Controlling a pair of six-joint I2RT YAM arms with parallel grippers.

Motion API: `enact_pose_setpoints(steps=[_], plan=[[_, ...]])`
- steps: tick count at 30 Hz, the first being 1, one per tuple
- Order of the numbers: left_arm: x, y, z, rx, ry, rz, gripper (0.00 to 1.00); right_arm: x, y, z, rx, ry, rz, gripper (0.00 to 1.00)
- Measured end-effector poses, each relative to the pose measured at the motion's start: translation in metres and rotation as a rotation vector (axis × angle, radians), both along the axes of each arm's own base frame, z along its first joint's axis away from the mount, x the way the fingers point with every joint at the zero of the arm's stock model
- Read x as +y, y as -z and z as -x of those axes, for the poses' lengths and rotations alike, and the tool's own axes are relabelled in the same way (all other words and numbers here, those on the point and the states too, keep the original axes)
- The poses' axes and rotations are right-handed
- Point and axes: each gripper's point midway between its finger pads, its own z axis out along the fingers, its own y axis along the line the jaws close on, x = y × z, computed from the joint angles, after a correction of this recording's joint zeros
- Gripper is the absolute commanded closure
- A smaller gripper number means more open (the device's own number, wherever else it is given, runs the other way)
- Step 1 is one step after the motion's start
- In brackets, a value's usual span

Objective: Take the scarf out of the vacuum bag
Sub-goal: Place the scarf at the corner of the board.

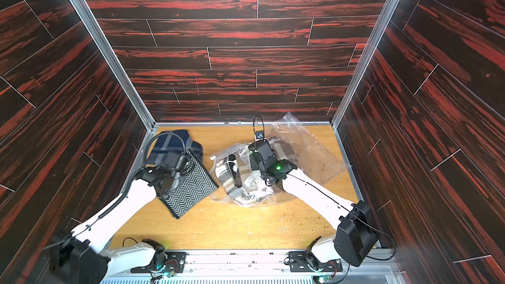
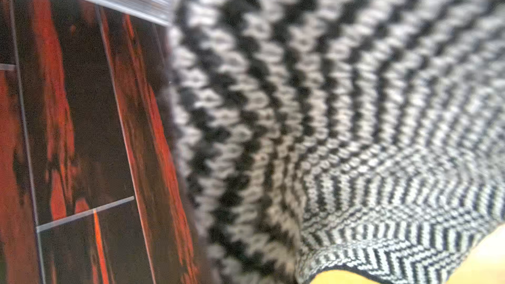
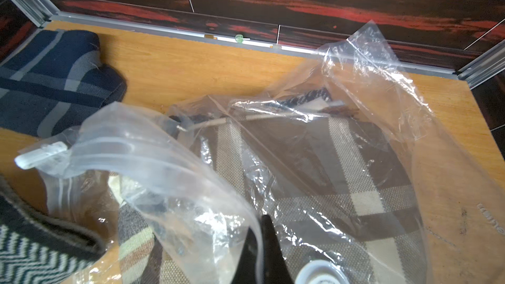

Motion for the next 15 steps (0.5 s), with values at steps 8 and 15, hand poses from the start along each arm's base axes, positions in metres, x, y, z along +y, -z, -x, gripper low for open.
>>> enact_pose_setpoints(steps=[8,15], plan=[[0.029,0.004,-0.011,0.021,0.075,0.038,1.0,0.0,0.004,-0.002,0.008,-0.011,-0.021,1.0],[0.047,0.004,-0.059,0.053,0.146,0.025,1.0,-0.002,0.011,-0.004,0.022,-0.019,-0.042,1.0]])
